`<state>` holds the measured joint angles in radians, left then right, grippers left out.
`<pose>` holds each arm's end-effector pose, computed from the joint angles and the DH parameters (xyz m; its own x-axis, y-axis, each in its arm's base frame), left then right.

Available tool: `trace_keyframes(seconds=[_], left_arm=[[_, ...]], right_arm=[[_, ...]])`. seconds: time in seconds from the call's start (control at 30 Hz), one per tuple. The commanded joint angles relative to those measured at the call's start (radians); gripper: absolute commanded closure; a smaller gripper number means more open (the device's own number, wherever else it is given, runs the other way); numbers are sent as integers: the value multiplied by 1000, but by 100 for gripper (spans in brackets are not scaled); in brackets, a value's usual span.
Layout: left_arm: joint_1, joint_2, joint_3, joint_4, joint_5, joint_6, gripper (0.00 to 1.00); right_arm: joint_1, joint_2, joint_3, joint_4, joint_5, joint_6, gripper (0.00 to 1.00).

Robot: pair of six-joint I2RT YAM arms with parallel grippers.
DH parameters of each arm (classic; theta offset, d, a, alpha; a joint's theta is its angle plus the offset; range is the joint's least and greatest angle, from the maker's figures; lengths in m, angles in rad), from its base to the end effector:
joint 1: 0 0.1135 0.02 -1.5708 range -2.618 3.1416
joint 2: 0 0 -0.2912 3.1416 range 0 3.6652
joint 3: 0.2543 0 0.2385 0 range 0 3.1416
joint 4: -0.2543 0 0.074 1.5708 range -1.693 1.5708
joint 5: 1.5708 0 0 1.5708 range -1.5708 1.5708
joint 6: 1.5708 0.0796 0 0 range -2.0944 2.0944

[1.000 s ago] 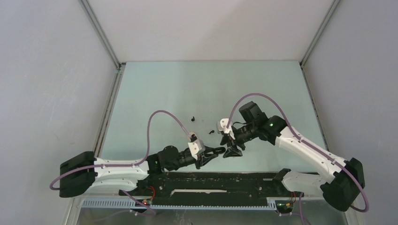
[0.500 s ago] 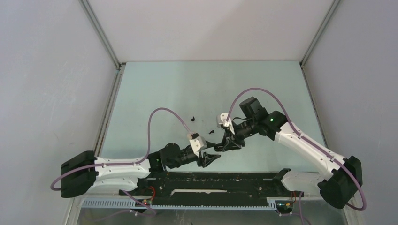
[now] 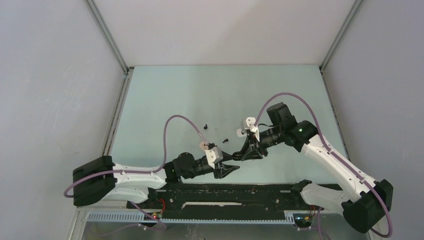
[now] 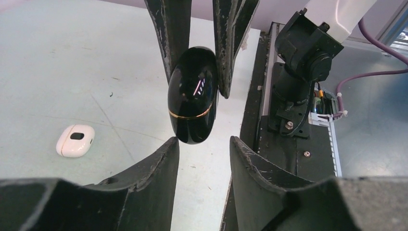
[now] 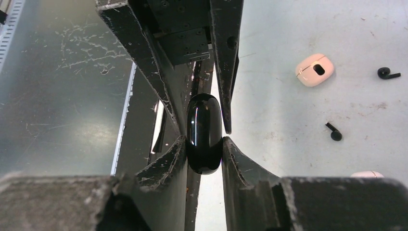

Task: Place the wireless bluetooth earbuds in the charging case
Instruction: Pass from the right arm to the left

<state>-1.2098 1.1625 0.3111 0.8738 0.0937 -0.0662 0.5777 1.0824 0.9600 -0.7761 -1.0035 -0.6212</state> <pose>0.0830 -0.2410 0.2501 -0.0559 -0.0384 -0.9977 0.9629 0.2622 -0.0640 0.1246 0.1614 0.3107 -0.1061 -0.4425 -0.8905 -0.9779 -0.1158 0.1741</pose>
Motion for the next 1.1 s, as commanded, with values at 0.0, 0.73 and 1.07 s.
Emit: trace_keyframes(seconds=[0.0,0.73,1.07], left_arm=[[6,32,-11,133,23,-21,52],[43,112,-9,234,58,-44,66],[55,113,-9,237,50,-61,63]], right_arm=[[-2,-2,-7,4,-47,-25,86],[14,23,-15,6,-21,-31,81],[5,11,-15,3,-12,-26,81]])
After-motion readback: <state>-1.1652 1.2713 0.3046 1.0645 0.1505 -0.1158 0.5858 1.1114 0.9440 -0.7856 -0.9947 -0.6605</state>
